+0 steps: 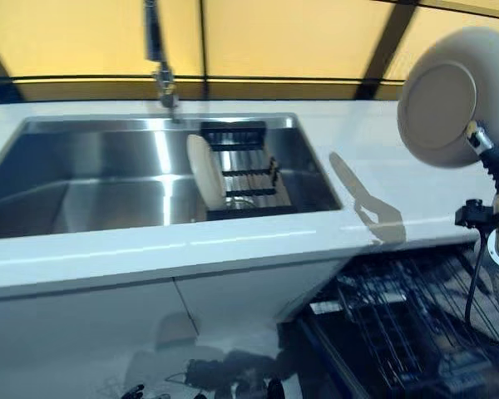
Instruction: Take plates into dishwasher
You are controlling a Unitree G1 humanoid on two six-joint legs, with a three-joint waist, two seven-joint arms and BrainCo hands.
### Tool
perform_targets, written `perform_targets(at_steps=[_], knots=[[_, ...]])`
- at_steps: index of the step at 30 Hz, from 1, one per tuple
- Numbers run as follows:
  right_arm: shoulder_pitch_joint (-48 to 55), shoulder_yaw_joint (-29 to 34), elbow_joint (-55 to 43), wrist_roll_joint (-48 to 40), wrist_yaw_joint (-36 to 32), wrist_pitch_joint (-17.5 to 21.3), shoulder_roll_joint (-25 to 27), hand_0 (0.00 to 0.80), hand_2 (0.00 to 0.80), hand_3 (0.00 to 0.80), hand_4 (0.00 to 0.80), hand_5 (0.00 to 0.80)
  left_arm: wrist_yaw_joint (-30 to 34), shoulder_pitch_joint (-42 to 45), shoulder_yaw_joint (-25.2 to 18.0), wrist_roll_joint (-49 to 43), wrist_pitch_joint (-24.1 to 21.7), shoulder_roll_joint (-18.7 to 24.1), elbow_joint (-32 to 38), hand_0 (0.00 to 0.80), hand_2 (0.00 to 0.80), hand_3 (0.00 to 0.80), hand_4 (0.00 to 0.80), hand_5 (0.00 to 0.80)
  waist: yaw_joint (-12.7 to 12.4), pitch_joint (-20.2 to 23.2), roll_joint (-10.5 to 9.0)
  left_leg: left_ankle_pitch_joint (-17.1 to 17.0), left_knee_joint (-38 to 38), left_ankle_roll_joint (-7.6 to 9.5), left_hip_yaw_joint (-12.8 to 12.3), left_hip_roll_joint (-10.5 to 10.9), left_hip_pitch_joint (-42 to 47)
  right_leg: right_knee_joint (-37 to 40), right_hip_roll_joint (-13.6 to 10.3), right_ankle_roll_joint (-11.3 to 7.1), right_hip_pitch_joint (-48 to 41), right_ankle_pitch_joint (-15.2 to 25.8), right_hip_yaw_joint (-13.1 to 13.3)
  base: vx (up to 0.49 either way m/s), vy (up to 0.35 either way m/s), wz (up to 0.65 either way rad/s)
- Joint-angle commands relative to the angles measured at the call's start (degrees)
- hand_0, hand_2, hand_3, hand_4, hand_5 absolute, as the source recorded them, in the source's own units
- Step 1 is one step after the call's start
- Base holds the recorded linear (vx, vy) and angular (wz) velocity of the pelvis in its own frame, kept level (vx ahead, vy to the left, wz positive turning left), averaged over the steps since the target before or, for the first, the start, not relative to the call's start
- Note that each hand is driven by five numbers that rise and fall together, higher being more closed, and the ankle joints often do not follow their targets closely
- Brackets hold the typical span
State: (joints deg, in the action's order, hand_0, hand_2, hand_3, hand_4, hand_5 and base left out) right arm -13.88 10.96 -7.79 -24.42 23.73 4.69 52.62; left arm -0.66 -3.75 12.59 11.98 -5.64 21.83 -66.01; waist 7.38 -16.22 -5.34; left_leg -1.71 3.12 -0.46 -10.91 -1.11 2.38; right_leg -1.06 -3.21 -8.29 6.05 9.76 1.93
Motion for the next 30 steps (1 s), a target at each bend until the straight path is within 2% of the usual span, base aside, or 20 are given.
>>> perform_targets(at_steps=[1,2,5,9,11,12,13,14,16,18,19,22,23,24,25,26,27,29,30], knots=[[-2.78,4.8,-2.89,-2.47,-2.09,5.3,1.74,0.8,0.8,0.8,0.8,0.8,-0.5,-1.16,0.58,-1.05,0.96,4.05,-0.34,0.0,0.0,0.0,0.0,0.0,-0.21,1.69,-1.87,4.35,-4.85,2.38,-0.96,-1.19,-2.56,-7.64,-6.3,-1.68,3.92,2.45,-3.55,-0.191,0.1,-1.33],[-2.9,4.56,-3.06,-3.06,-2.46,5.15,1.7,0.8,0.8,0.8,0.8,0.8,-0.83,-1.89,0.25,-0.58,1.25,4.33,-0.15,0.0,0.0,0.0,0.0,0.0,-0.28,1.53,-1.83,3.79,-3.81,2.39,-2.73,-1.56,-2.24,-8.51,-6.9,-1.8,4.08,2.63,-5.04,-0.229,0.073,-1.49],[-2.88,3.54,-3.23,-5.43,-3.58,5.43,1.71,0.8,0.8,0.8,0.8,0.8,-1.3,-3.4,-0.54,0.05,1.5,4.69,-0.54,0.0,0.0,0.0,0.0,0.0,-0.52,2.47,-1.55,2.95,-2.88,2.61,-6.17,-2.73,-3.08,-11.13,-7.59,-1.33,2.89,0.59,-7.04,-0.234,-0.003,-1.03],[-2.66,2.66,-2.54,-6.45,-5.41,5.66,1.05,0.8,0.8,0.8,0.8,0.8,-1.16,-3.71,-0.02,0.77,0.3,4.57,-1.27,0.0,0.0,0.0,0.0,0.0,-1.0,4.02,-1.36,2.58,-4.04,2.51,-8.82,-3.66,-5.14,-10.27,-7.28,-0.5,0.02,-3.2,-8.73,-0.207,-0.092,-0.96],[-2.05,2.62,-2.73,-6.77,-7.21,5.18,0.18,0.8,0.8,0.8,0.8,0.8,-1.28,-3.33,-0.2,1.1,-0.21,4.1,-0.63,0.0,0.0,0.0,0.0,0.0,-1.69,5.36,-1.98,1.83,-4.44,2.09,-10.62,-4.55,-6.88,-6.55,-5.54,-0.2,-4.14,-7.88,-9.89,-0.203,-0.229,-1.0],[-2.06,2.58,-2.83,-6.79,-7.41,5.24,0.07,0.8,0.8,0.8,0.8,0.8,-1.45,-3.24,-0.35,1.03,-0.12,3.97,-0.31,0.0,0.0,0.0,0.0,0.0,-1.83,5.5,-2.12,1.67,-4.45,1.93,-10.81,-4.65,-7.07,-5.42,-5.24,-0.16,-4.67,-8.32,-10.08,-0.235,-0.31,-0.7],[-2.47,1.77,-3.31,-6.52,-7.35,5.0,-0.91,0.8,0.8,0.8,0.8,0.8,-2.01,-3.47,-0.58,0.23,0.32,3.67,0.62,0.0,0.0,0.0,0.0,0.0,-2.44,5.85,-2.64,1.19,-4.72,1.46,-12.16,-5.23,-8.4,-2.61,-4.31,0.08,-6.46,-9.59,-11.02,-0.256,-0.365,-0.26],[-2.44,1.12,-3.38,-6.99,-7.64,5.51,-1.24,0.8,0.8,0.8,0.8,0.8,-2.32,-3.82,-0.41,0.24,0.41,3.6,0.54,0.0,0.0,0.0,0.0,0.0,-2.6,6.02,-2.89,0.54,-4.71,0.79,-12.29,-5.4,-9.07,-0.46,-3.72,0.28,-7.23,-9.04,-11.47,-0.25,-0.38,-0.2],[-2.23,0.74,-4.04,-7.25,-7.38,5.33,-1.51,0.8,0.8,0.8,0.8,0.8,-2.65,-4.15,0.23,0.09,0.45,3.17,0.7,0.0,0.0,0.0,0.0,0.0,-2.63,5.68,-2.52,-0.48,-4.5,0.0,-11.33,-5.82,-9.55,-0.12,-3.05,0.62,-7.27,-9.02,-11.03,-0.155,-0.284,-0.2],[-2.36,0.18,-5.06,-6.34,-7.71,4.11,-2.23,0.8,0.8,0.8,0.8,0.8,-2.21,-3.54,0.66,-0.64,-0.32,2.41,1.16,0.0,0.0,0.0,0.0,0.0,-2.48,5.12,-1.38,-1.72,-3.45,-0.99,-10.27,-6.25,-9.08,-0.37,-1.93,1.6,-7.21,-9.7,-10.61,-0.146,-0.271,-0.1],[-2.7,-0.12,-5.45,-5.92,-8.44,2.58,-2.52,0.8,0.8,0.8,0.8,0.8,-2.14,-2.97,1.15,-1.3,-0.91,1.53,1.13,0.0,0.0,0.0,0.0,0.0,-2.59,5.07,-0.61,-2.73,-3.03,-1.66,-10.03,-6.54,-9.01,-0.11,-1.15,2.65,-7.42,-9.89,-10.51,-0.06,-0.149,0.05],[-2.89,-0.61,-5.15,-5.39,-9.61,1.21,-2.8,0.8,0.8,0.8,0.8,0.8,-1.64,-1.69,1.27,-1.78,-2.11,0.3,0.51,0.0,0.0,0.0,0.0,0.0,-2.35,4.94,-0.07,-3.09,-3.66,-2.41,-9.27,-6.62,-8.76,0.05,-0.62,3.94,-8.36,-10.59,-10.43,-0.018,-0.102,0.19],[-3.08,-0.99,-4.83,-5.2,-10.09,0.98,-3.09,0.8,0.8,0.8,0.8,0.8,-1.5,-1.12,1.37,-1.97,-2.44,-0.19,0.5,0.0,0.0,0.0,0.0,0.0,-2.63,4.93,0.11,-3.29,-4.22,-2.83,-7.87,-6.74,-9.19,-0.01,-0.48,4.46,-8.57,-10.83,-10.11,-0.035,-0.074,0.27],[-3.74,-1.49,-4.24,-4.68,-11.39,0.36,-3.53,0.8,0.8,0.8,0.8,0.8,-1.23,-0.43,1.21,-1.76,-3.1,-0.72,0.03,0.0,0.0,0.0,0.0,0.0,-3.2,5.09,0.36,-3.41,-4.93,-3.23,-4.8,-6.87,-9.77,-0.01,-0.42,5.04,-8.38,-10.77,-9.17,-0.021,-0.044,0.18],[-3.88,-1.69,-4.19,-4.54,-11.81,0.25,-3.66,0.8,0.8,0.8,0.8,0.8,-1.21,-0.28,1.09,-1.47,-3.14,-0.88,-0.06,0.0,0.0,0.0,0.0,0.0,-3.32,5.02,0.33,-3.06,-5.37,-3.3,-3.17,-6.66,-9.79,-0.1,-0.5,5.15,-8.55,-10.98,-8.73,-0.017,-0.009,0.08],[-4.58,-2.39,-3.95,-4.57,-13.34,-0.24,-3.9,0.8,0.8,0.8,0.8,0.8,-1.1,-0.03,0.65,-0.67,-3.08,-1.25,-0.46,0.0,0.0,0.0,0.0,0.0,-4.01,5.24,0.43,-2.64,-6.17,-3.44,1.69,-6.24,-10.14,-0.12,-0.51,5.55,-8.11,-10.78,-7.16,0.006,0.05,-0.05],[-5.61,-3.85,-3.83,-4.16,-15.68,-1.73,-4.25,0.8,0.8,0.8,0.8,0.8,-1.05,0.37,-0.07,0.8,-2.69,-1.56,-1.2,0.0,0.0,0.0,0.0,0.0,-4.7,5.69,0.6,-1.71,-6.58,-3.58,8.09,-5.32,-9.64,-0.29,-0.65,5.79,-7.47,-10.74,-4.79,-0.002,0.05,-0.12],[-6.04,-4.61,-4.02,-4.27,-17.51,-3.37,-4.27,0.8,0.8,0.8,0.8,0.8,-1.1,0.51,-0.73,1.25,-1.7,-1.74,-1.23,0.0,0.0,0.0,0.0,0.0,-4.69,5.89,0.77,-1.2,-6.73,-3.66,9.51,-5.04,-9.01,-0.39,-0.72,5.84,-7.22,-10.79,-4.02,-0.001,0.056,-0.54],[-5.78,-5.33,-4.14,-2.92,-19.14,-5.24,-4.24,0.8,0.8,0.8,0.8,0.8,-1.08,0.41,-1.16,1.08,-0.57,-1.91,-1.0,0.0,0.0,0.0,0.0,0.0,-4.37,6.04,1.09,-1.05,-5.96,-3.63,8.3,-5.14,-8.06,-0.4,-0.81,5.76,-7.02,-10.88,-4.42,-0.018,0.055,-0.65]])
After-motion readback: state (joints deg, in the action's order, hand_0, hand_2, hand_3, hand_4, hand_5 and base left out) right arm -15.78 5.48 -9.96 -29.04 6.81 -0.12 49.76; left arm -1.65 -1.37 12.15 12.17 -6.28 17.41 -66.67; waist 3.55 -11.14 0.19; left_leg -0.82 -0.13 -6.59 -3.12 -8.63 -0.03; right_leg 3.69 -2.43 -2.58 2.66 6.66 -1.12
